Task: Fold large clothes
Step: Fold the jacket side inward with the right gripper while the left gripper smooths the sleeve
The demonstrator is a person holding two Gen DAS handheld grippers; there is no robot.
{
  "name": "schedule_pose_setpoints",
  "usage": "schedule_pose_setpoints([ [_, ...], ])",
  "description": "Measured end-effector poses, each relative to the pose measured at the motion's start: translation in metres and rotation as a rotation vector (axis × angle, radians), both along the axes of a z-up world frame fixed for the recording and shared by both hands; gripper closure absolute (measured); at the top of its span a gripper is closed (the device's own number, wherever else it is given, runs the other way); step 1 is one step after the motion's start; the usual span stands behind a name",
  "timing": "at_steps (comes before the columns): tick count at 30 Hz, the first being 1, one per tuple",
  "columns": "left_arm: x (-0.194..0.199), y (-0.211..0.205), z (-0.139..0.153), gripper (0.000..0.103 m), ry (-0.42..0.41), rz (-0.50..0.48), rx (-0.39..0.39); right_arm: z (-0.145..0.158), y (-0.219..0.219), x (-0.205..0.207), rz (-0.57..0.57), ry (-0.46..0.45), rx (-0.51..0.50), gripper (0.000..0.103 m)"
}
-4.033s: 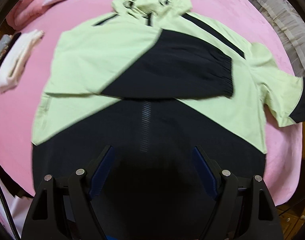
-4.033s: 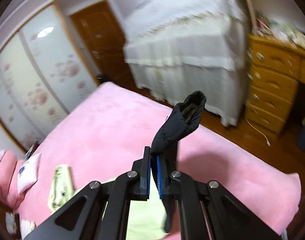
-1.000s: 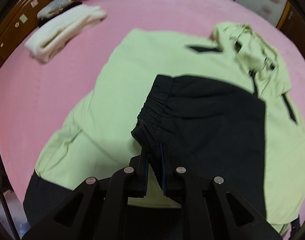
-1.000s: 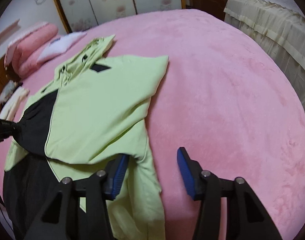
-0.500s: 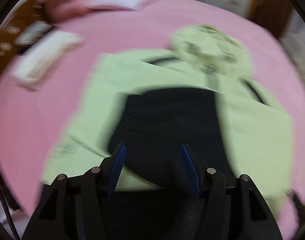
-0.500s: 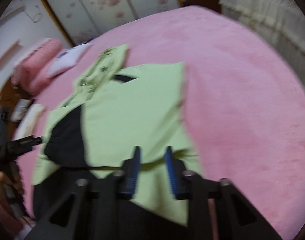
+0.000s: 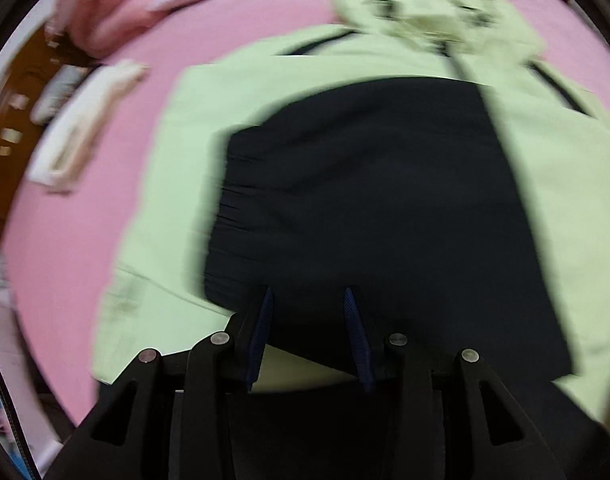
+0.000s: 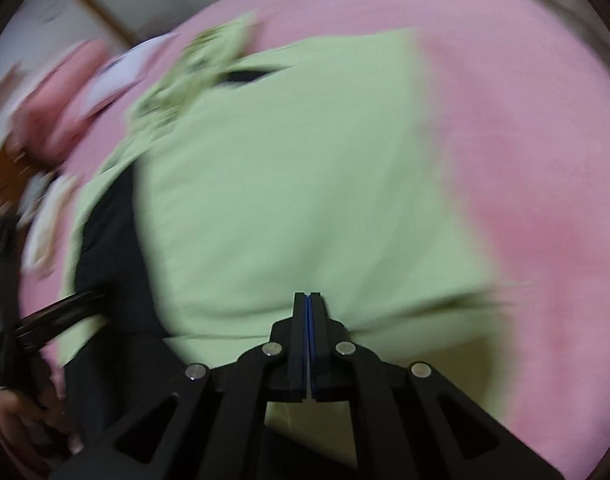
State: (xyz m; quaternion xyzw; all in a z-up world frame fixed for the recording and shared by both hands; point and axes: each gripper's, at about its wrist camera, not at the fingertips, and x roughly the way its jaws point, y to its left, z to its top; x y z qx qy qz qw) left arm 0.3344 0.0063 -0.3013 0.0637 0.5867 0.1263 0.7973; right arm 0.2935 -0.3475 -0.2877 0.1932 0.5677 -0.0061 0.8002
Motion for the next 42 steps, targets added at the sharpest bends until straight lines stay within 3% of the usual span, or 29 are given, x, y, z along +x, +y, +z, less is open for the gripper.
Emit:
schedule_pose_setpoints([
  [3, 0.005, 0.034, 0.0, 0.073, 0.001, 0.093, -0.194, 0.003, -0.036, -0.008, -0.072, -0.022, 0.074, 0.103],
  [5, 0.005, 0.034, 0.008, 0.073, -0.015, 0.116, -0.206, 0.019, -0.029, -0.007, -0.045, -0.069, -0.011, 0.103],
  [7, 0.002, 0.023, 0.021, 0.072, -0.063, 0.083, -0.21, 0.033, -0.017, -0.003, 0.009, -0.144, -0.009, 0.103],
  [9, 0.003, 0.008, 0.03, 0.07, -0.088, 0.021, -0.281, 0.038, 0.004, 0.008, 0.089, -0.192, 0.128, 0.103],
  [11, 0.01, -0.017, 0.032, 0.07, -0.067, -0.048, -0.379, 0.026, 0.034, 0.023, 0.189, -0.148, 0.257, 0.103],
  [13, 0.015, -0.042, 0.025, 0.07, -0.039, -0.104, -0.426, 0.013, 0.07, 0.033, 0.292, -0.103, 0.297, 0.103],
  [15, 0.022, -0.061, 0.018, 0.07, -0.022, -0.148, -0.387, 0.0, 0.1, 0.043, 0.363, -0.054, 0.247, 0.103],
  [18, 0.042, -0.069, 0.005, 0.07, -0.011, -0.161, -0.284, -0.009, 0.107, 0.059, 0.357, -0.056, 0.24, 0.103],
  [22, 0.067, -0.045, 0.0, 0.07, -0.039, -0.12, -0.268, -0.014, 0.062, 0.086, 0.238, -0.091, 0.187, 0.103],
  [25, 0.087, -0.011, -0.002, 0.067, -0.066, -0.033, -0.128, -0.018, 0.015, 0.106, 0.158, -0.143, 0.212, 0.103],
  [26, 0.093, 0.001, -0.004, 0.064, -0.07, -0.013, -0.12, -0.018, -0.004, 0.11, 0.116, -0.147, 0.205, 0.103],
  [27, 0.097, 0.014, -0.005, 0.064, -0.076, 0.0, -0.164, -0.015, -0.017, 0.113, 0.072, -0.149, 0.11, 0.103],
  [29, 0.104, 0.031, -0.007, 0.064, -0.08, 0.023, -0.259, -0.009, -0.04, 0.113, 0.019, -0.169, 0.038, 0.103],
  [33, 0.108, 0.025, -0.008, 0.064, -0.079, 0.0, -0.206, -0.003, -0.076, 0.108, -0.176, -0.103, -0.219, 0.103],
  [36, 0.102, 0.011, 0.0, 0.064, -0.071, 0.004, -0.156, 0.002, -0.091, 0.1, -0.257, -0.1, -0.113, 0.103],
  [39, 0.089, 0.005, 0.011, 0.052, -0.067, 0.012, -0.109, 0.013, -0.084, 0.091, -0.266, -0.084, -0.096, 0.1],
  [42, 0.056, 0.013, 0.027, 0.042, -0.066, 0.024, -0.128, 0.023, -0.068, 0.084, -0.262, -0.06, -0.065, 0.1],
])
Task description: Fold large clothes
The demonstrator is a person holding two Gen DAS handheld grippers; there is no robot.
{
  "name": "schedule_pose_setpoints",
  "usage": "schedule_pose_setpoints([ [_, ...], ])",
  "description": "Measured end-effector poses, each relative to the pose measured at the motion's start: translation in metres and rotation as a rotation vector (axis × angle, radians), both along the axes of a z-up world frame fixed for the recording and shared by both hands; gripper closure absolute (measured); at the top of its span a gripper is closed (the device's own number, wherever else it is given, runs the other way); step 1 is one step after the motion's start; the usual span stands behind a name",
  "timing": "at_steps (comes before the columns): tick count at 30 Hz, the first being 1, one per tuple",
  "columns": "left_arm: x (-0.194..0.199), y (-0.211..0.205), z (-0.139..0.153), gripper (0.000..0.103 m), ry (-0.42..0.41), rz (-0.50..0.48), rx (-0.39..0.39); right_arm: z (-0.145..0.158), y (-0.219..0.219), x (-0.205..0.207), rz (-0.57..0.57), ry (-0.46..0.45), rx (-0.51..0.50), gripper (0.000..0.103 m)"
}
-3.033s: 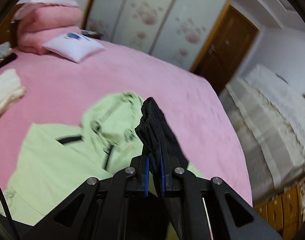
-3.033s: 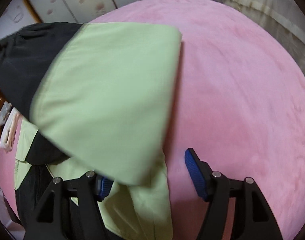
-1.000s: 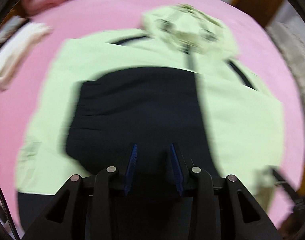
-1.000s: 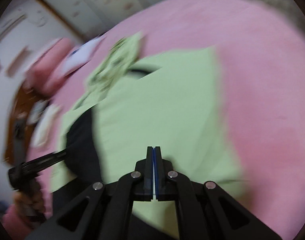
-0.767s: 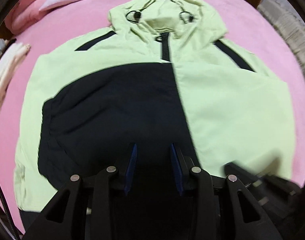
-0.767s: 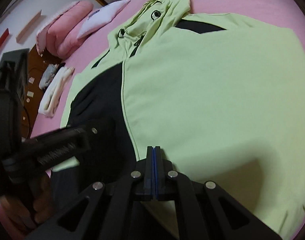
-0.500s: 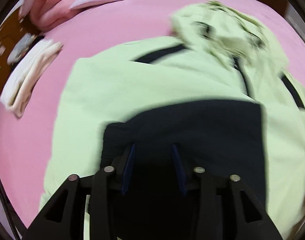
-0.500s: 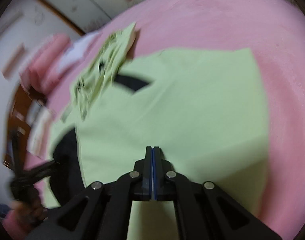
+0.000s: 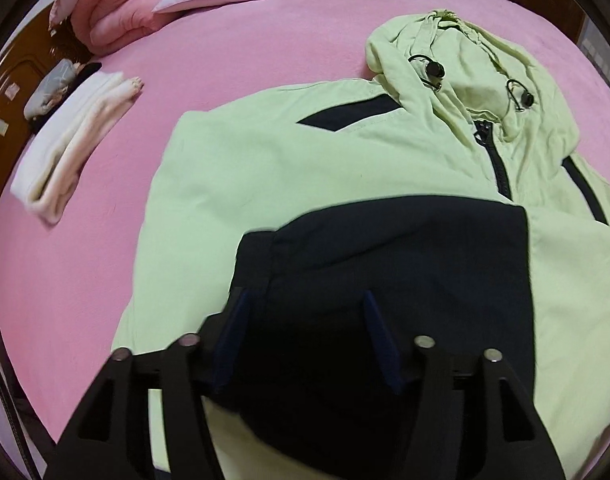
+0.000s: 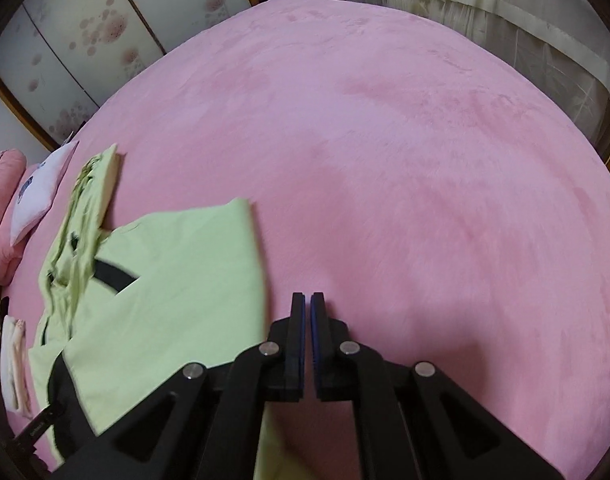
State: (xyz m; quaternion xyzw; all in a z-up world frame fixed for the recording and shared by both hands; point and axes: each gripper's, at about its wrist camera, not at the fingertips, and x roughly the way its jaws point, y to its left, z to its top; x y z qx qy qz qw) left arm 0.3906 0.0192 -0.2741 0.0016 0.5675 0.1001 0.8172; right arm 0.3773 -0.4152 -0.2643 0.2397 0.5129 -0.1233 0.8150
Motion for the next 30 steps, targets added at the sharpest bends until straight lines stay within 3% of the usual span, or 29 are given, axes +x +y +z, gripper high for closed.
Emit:
schedule_pose_setpoints([
  [9, -0.053, -0.003, 0.033, 0.027, 0.105, 0.025, -0.064, 0.022, 0.091, -0.028, 0.127, 0.175, 0.15, 0.096],
  [11, -0.064, -0.004, 0.041, 0.023, 0.127, 0.024, -0.078, 0.029, 0.112, -0.033, 0.177, 0.208, 0.145, 0.084],
  [13, -0.074, -0.007, 0.05, 0.023, 0.15, 0.014, -0.083, 0.038, 0.133, -0.042, 0.22, 0.237, 0.117, 0.058],
  [15, -0.082, -0.008, 0.06, 0.023, 0.167, 0.002, -0.093, 0.048, 0.149, -0.048, 0.247, 0.246, 0.083, 0.051],
  [23, -0.09, -0.009, 0.089, 0.022, 0.216, -0.083, -0.1, 0.08, 0.181, -0.059, 0.333, 0.271, 0.009, 0.046],
  [30, -0.063, -0.008, 0.118, 0.019, 0.251, -0.175, -0.067, 0.102, 0.191, -0.036, 0.38, 0.264, -0.1, 0.041],
])
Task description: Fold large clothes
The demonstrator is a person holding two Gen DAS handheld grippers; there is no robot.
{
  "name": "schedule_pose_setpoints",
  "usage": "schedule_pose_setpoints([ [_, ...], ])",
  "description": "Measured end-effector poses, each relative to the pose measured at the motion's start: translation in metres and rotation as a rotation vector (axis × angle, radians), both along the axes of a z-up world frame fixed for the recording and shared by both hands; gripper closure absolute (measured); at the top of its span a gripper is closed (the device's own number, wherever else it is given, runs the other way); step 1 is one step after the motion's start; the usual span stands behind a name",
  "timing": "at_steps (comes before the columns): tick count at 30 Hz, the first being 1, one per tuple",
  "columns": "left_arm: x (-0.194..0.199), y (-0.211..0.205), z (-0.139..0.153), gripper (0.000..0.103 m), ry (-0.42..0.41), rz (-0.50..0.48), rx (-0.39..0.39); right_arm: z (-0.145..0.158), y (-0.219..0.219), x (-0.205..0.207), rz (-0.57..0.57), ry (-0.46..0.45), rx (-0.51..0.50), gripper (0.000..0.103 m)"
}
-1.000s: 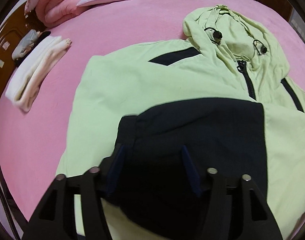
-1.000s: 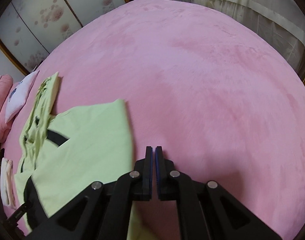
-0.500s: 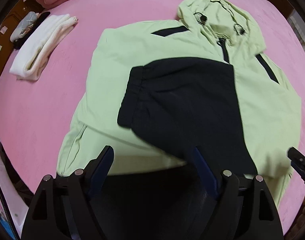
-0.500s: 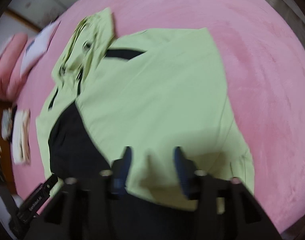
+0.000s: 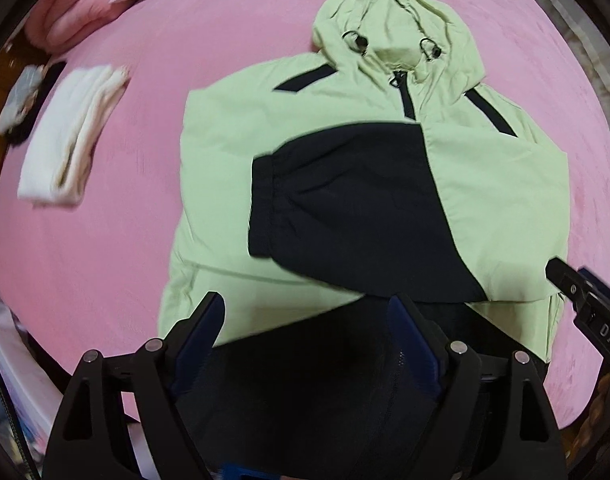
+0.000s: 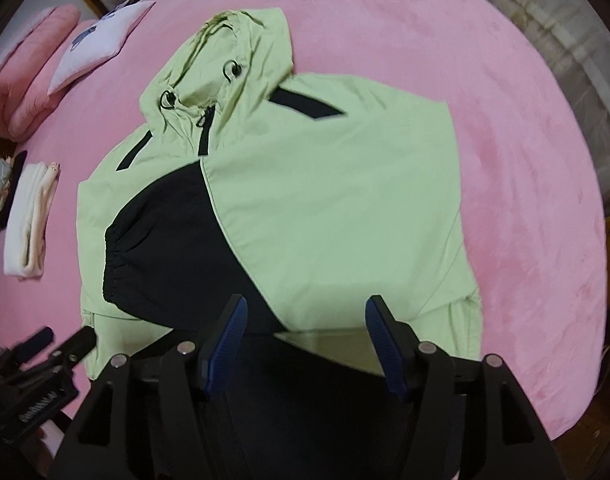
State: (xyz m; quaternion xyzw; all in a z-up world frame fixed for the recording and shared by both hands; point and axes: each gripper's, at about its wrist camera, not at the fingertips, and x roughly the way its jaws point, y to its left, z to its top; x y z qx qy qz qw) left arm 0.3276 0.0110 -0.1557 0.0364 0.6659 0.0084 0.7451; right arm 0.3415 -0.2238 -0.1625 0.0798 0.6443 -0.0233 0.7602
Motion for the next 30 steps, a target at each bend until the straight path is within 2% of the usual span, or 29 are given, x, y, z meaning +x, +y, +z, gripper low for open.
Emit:
schedule_pose_setpoints([
  [2, 0.016, 0.001, 0.01, 0.019, -0.013, -0.02, 0.011, 0.004, 0.002, 0.013, 0.018, -0.001, -0.007, 0.041],
  [7, 0.065, 0.001, 0.027, 0.019, -0.026, -0.061, 0.022, 0.011, -0.001, 0.062, 0.004, -0.001, 0.059, 0.041],
  [11, 0.113, 0.0, 0.037, 0.019, -0.062, -0.071, 0.07, 0.018, 0.003, 0.111, -0.005, -0.018, 0.025, 0.041],
  [17, 0.194, -0.002, 0.034, 0.019, -0.089, -0.073, 0.14, 0.01, 0.002, 0.191, -0.023, -0.018, 0.077, 0.041],
  [20, 0.236, -0.009, 0.029, 0.019, -0.101, -0.071, 0.163, 0.001, 0.005, 0.227, -0.015, -0.01, 0.061, 0.041],
  [23, 0.273, -0.015, 0.018, 0.019, -0.112, -0.073, 0.131, -0.009, 0.01, 0.257, 0.022, -0.038, -0.007, 0.041],
  [26, 0.309, -0.016, -0.003, 0.019, -0.165, -0.052, 0.019, -0.031, 0.014, 0.276, 0.073, -0.112, -0.033, 0.041],
  [28, 0.327, -0.013, -0.023, 0.019, -0.223, -0.033, -0.058, -0.058, 0.01, 0.287, 0.076, -0.179, 0.021, 0.041],
  [30, 0.341, -0.01, -0.049, 0.019, -0.262, -0.021, -0.103, -0.083, 0.002, 0.295, 0.041, -0.224, 0.06, 0.041],
])
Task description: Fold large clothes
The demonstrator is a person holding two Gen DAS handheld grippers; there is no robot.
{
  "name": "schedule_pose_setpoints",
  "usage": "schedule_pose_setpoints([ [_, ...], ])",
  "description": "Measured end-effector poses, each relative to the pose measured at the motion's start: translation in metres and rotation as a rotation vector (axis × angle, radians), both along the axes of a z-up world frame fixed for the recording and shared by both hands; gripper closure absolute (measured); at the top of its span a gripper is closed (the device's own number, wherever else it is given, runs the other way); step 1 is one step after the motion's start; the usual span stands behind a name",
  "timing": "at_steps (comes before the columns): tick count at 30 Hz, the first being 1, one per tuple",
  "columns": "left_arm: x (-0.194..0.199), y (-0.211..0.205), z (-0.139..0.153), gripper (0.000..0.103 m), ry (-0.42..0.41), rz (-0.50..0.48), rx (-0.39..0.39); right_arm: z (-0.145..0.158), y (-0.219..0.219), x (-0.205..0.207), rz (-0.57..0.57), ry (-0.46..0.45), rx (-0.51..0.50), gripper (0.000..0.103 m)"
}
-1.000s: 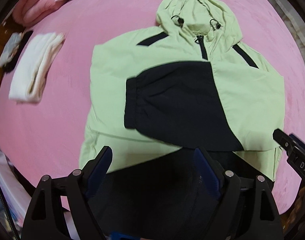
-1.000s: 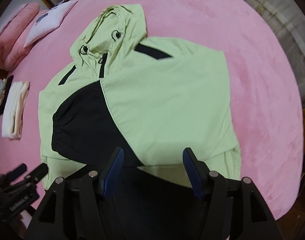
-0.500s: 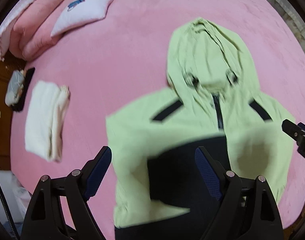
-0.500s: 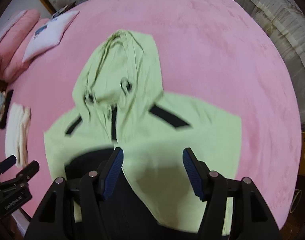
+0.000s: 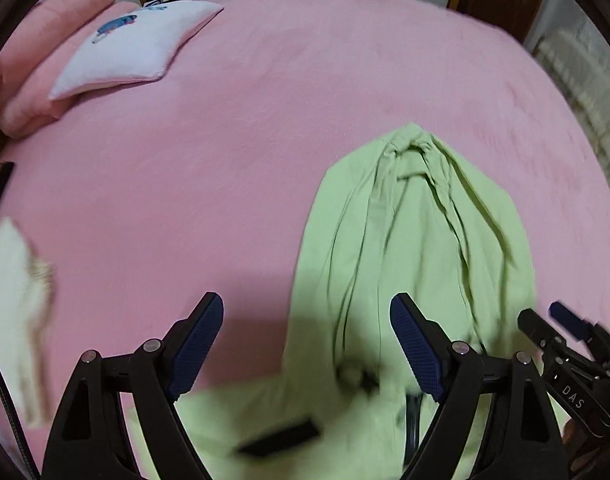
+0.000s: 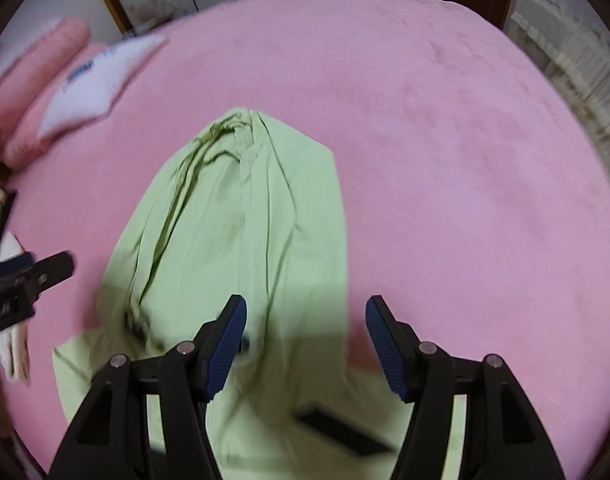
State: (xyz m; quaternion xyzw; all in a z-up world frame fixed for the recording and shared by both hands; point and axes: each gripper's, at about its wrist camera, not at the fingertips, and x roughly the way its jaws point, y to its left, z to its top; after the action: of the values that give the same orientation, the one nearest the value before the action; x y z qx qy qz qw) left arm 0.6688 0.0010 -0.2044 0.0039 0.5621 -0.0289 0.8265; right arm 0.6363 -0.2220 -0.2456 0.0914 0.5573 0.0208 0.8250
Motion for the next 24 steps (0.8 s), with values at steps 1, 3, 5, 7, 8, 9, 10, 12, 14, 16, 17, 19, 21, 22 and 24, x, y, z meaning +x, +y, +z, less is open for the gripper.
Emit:
schedule_pose_setpoints([
  [1, 0.006, 0.002, -0.014, 0.019, -0.007, 0.003, -0.017, -0.01, -0.003, 0.003, -0.01, -0.024, 0.006, 0.041],
  [3, 0.015, 0.006, -0.041, 0.019, -0.032, 0.006, -0.075, -0.025, -0.005, 0.005, 0.009, -0.091, 0.027, 0.041],
  [5, 0.02, 0.01, -0.06, 0.019, -0.034, 0.01, -0.141, -0.039, -0.006, 0.005, 0.047, -0.15, 0.064, 0.041],
  [7, 0.026, 0.011, -0.08, 0.021, 0.002, -0.01, -0.248, -0.048, -0.006, 0.005, 0.068, -0.182, 0.08, 0.041],
  [8, 0.028, 0.01, -0.087, 0.025, 0.014, -0.016, -0.279, -0.052, -0.008, 0.004, 0.069, -0.208, 0.1, 0.041],
  [9, 0.03, 0.007, -0.091, 0.035, 0.0, -0.02, -0.282, -0.053, -0.011, 0.004, 0.061, -0.224, 0.131, 0.041],
  [10, 0.03, 0.004, -0.09, 0.057, -0.025, -0.028, -0.278, -0.053, -0.015, 0.004, 0.046, -0.238, 0.168, 0.041],
  [12, 0.032, -0.003, -0.089, 0.091, -0.04, -0.065, -0.289, -0.053, -0.021, 0.003, 0.022, -0.249, 0.231, 0.046],
  [14, 0.031, -0.01, -0.086, 0.093, -0.041, -0.098, -0.301, -0.051, -0.02, 0.004, 0.022, -0.246, 0.227, 0.084],
  [16, 0.028, -0.014, -0.078, 0.094, -0.074, -0.146, -0.344, -0.046, -0.012, 0.004, 0.035, -0.252, 0.189, 0.099],
  [17, 0.025, -0.014, -0.073, 0.095, -0.092, -0.169, -0.366, -0.039, -0.008, 0.003, 0.058, -0.271, 0.184, 0.1],
  [19, 0.014, -0.011, -0.056, 0.095, -0.137, -0.212, -0.398, -0.022, -0.005, -0.003, 0.082, -0.312, 0.228, 0.101],
  [21, 0.003, -0.005, -0.038, 0.095, -0.187, -0.243, -0.431, -0.004, -0.004, -0.012, 0.108, -0.361, 0.291, 0.101],
  [22, -0.005, -0.001, -0.029, 0.095, -0.207, -0.259, -0.455, 0.001, -0.003, -0.017, 0.119, -0.378, 0.302, 0.101],
  [24, -0.024, 0.009, -0.01, 0.095, -0.253, -0.28, -0.481, 0.021, 0.002, -0.032, 0.169, -0.427, 0.303, 0.101],
])
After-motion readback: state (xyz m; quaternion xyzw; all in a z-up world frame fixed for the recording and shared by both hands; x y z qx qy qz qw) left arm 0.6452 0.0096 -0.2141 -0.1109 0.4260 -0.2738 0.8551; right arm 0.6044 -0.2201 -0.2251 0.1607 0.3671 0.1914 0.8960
